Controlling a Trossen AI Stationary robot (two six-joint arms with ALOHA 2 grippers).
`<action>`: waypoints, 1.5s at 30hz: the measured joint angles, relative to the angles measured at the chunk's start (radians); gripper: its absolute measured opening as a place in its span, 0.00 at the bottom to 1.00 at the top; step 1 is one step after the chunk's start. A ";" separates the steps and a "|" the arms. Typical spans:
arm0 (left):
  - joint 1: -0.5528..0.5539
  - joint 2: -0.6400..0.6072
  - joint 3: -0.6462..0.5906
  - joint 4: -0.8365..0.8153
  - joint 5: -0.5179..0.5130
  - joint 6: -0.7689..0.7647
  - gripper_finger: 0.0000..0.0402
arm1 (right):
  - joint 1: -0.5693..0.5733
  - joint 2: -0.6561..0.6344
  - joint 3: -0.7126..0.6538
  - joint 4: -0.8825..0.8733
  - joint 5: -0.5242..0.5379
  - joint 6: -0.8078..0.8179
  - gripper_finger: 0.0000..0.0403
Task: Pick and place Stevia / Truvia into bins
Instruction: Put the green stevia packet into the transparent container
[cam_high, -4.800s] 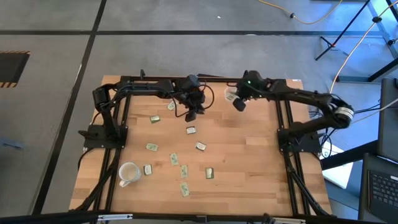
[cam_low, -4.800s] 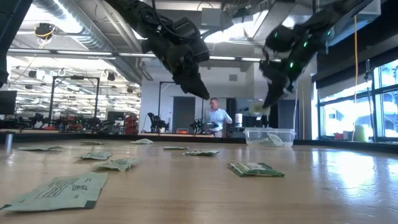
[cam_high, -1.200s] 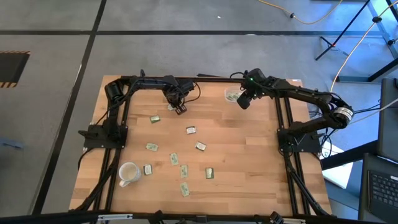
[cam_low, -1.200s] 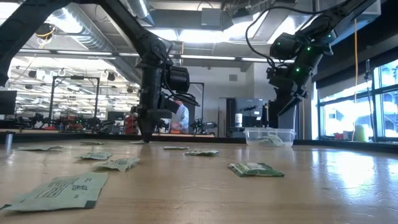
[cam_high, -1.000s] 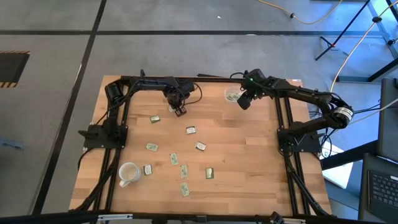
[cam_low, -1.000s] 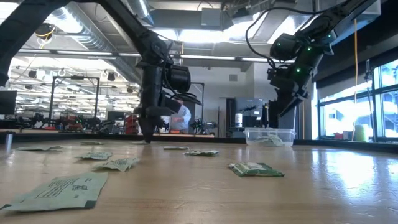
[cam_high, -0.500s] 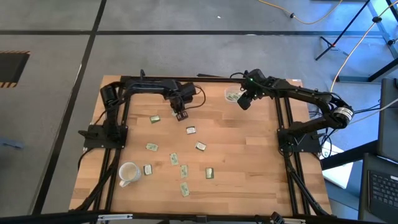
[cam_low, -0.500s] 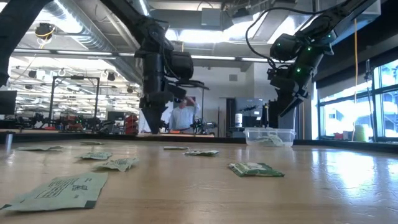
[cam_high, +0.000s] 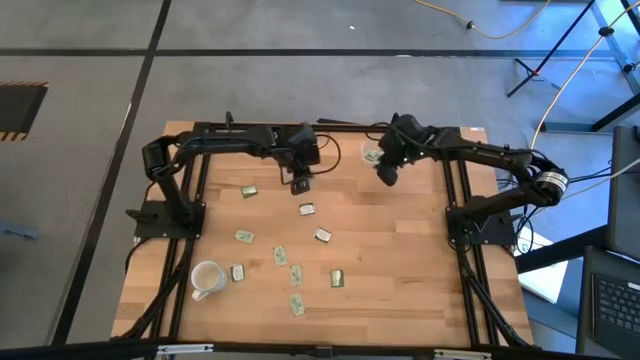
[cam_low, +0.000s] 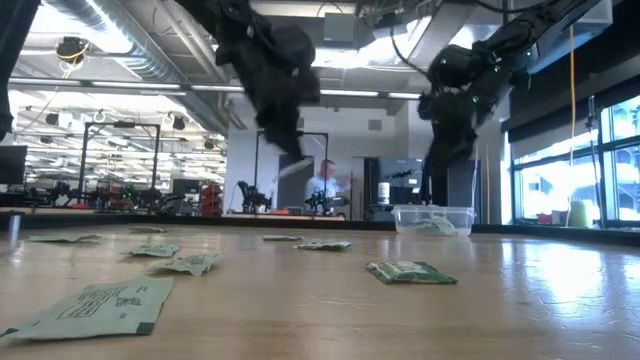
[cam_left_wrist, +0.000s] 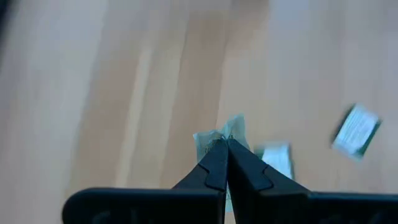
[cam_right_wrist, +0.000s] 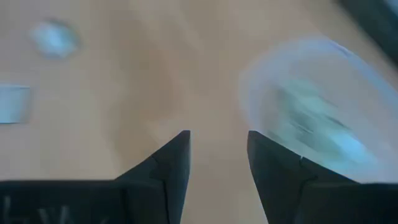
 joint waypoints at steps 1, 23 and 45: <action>-0.011 -0.008 0.000 0.035 0.013 0.029 0.00 | 0.020 0.000 0.000 0.029 -0.040 -0.014 0.40; -0.158 -0.030 0.002 0.350 0.507 0.495 0.00 | 0.392 0.001 0.000 0.357 -0.101 -0.390 0.40; -0.152 -0.029 0.002 0.471 0.598 0.538 0.00 | 0.537 0.001 0.000 0.499 -0.101 -0.321 0.36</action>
